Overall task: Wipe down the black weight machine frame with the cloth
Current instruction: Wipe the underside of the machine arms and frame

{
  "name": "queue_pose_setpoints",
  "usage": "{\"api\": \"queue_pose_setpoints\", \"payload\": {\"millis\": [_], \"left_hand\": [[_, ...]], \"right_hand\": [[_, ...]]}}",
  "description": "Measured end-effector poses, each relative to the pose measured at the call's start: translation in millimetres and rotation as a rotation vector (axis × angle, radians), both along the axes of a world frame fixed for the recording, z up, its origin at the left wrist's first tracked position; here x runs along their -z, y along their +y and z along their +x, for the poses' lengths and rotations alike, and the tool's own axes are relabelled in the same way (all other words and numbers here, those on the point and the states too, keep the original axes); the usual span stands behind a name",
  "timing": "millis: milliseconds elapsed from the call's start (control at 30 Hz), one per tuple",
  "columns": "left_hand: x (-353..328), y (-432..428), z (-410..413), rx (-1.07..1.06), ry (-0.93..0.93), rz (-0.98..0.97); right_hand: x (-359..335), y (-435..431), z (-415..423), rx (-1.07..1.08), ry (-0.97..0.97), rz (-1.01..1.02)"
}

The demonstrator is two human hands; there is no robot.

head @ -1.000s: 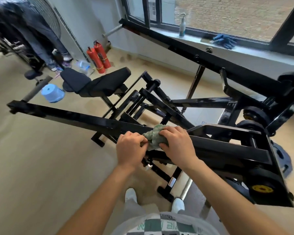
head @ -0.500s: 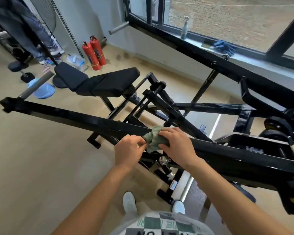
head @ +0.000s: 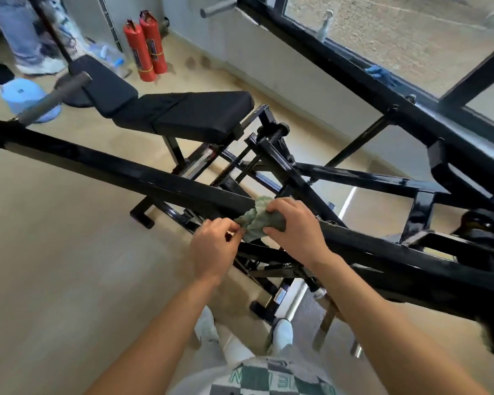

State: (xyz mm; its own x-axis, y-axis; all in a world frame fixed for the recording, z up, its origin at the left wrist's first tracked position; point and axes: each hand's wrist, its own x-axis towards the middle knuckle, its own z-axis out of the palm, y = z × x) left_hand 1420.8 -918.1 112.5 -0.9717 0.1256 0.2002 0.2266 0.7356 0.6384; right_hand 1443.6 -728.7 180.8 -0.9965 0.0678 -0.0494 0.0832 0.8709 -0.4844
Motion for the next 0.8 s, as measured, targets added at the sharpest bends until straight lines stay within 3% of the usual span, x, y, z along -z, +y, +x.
{"api": "queue_pose_setpoints", "payload": {"millis": [200, 367, 600, 800], "left_hand": [[6.4, -11.9, -3.4, -0.027, -0.099, 0.148], [-5.6, 6.0, 22.0, 0.055, 0.019, 0.314], [-2.5, 33.3, 16.6, 0.153, 0.123, 0.251], [6.2, 20.5, 7.1, 0.122, 0.161, 0.185]], "right_hand": [[1.4, -9.1, -0.1, 0.047, 0.009, -0.055], [-4.9, 6.9, 14.5, 0.105, -0.005, -0.005], [-7.3, 20.1, 5.6, 0.066, -0.013, -0.033], [-7.4, 14.4, -28.4, -0.172, -0.116, -0.044]]}}
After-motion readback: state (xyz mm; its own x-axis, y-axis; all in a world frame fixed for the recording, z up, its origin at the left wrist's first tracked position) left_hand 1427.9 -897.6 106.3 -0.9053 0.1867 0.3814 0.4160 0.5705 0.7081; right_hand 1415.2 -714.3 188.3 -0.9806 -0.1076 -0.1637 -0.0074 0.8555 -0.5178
